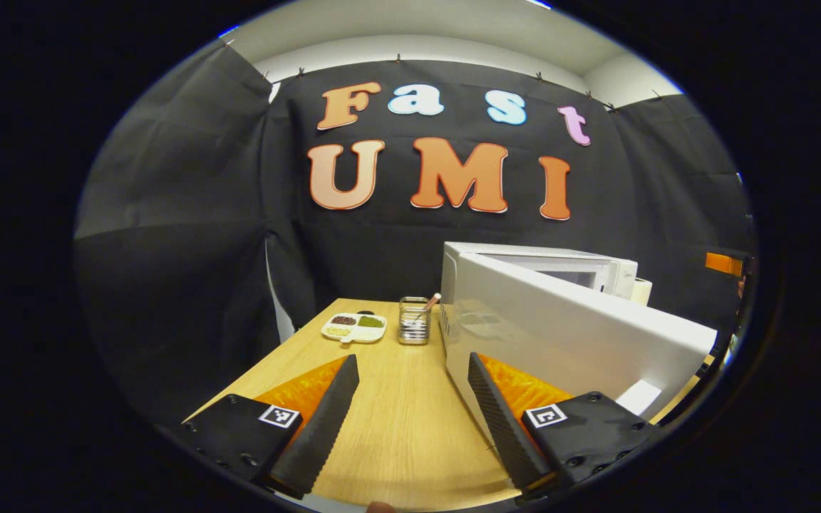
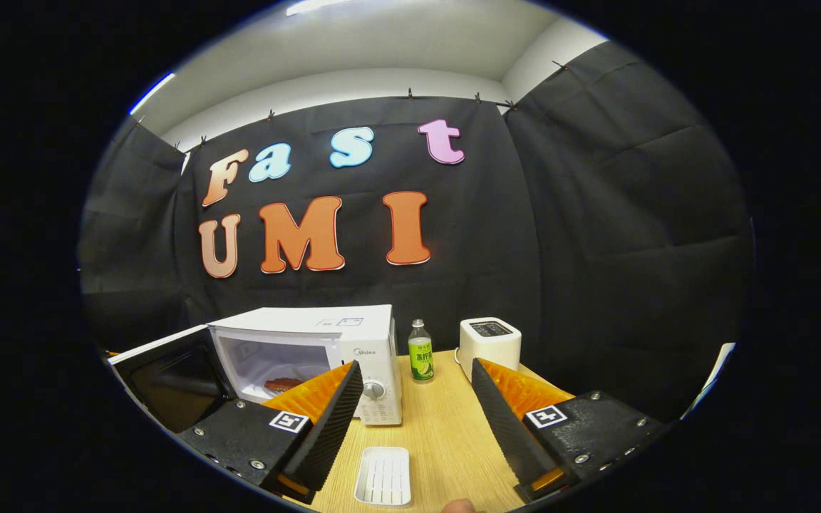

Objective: Open the microwave oven with the left hand, put the food in, and close the microwave oven.

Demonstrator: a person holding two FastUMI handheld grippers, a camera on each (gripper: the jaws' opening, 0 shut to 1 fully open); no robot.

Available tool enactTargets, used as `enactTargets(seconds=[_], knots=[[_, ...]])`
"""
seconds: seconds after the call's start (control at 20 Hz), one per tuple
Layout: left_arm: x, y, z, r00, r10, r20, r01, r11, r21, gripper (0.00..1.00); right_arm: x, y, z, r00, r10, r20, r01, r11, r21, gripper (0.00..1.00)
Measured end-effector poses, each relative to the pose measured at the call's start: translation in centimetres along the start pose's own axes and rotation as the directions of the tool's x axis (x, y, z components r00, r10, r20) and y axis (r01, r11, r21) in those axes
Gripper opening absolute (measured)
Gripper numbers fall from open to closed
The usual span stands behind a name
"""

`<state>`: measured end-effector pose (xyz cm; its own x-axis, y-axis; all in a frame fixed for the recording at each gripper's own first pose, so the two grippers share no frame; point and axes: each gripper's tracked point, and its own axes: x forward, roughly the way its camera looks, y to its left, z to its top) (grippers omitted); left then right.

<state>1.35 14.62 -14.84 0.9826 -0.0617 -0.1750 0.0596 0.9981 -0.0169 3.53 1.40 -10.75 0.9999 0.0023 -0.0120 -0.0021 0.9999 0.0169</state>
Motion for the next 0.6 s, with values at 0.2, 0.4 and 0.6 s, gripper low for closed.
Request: enactTargets(seconds=[0.2,0.4,0.6], knots=[[1.4,-5.2,0.3,0.996,-0.089,-0.001,0.089,0.996,0.000,0.99,0.5,-2.0,-0.2,0.999,-0.033,-0.010,0.033,0.999,0.011,0.95],[2.8,-10.3,-0.1,0.985,-0.173,-0.002,0.173,0.985,0.027,0.97,1.2,-3.9,-0.6,0.998,-0.064,-0.024,0.065,0.998,0.023,0.95],[4.7,-15.5,-1.1,0.973,-0.231,-0.022,0.232,0.971,0.059,0.50,1.6,-5.8,-1.2,0.995,-0.090,-0.042,0.091,0.995,0.043,0.95]])
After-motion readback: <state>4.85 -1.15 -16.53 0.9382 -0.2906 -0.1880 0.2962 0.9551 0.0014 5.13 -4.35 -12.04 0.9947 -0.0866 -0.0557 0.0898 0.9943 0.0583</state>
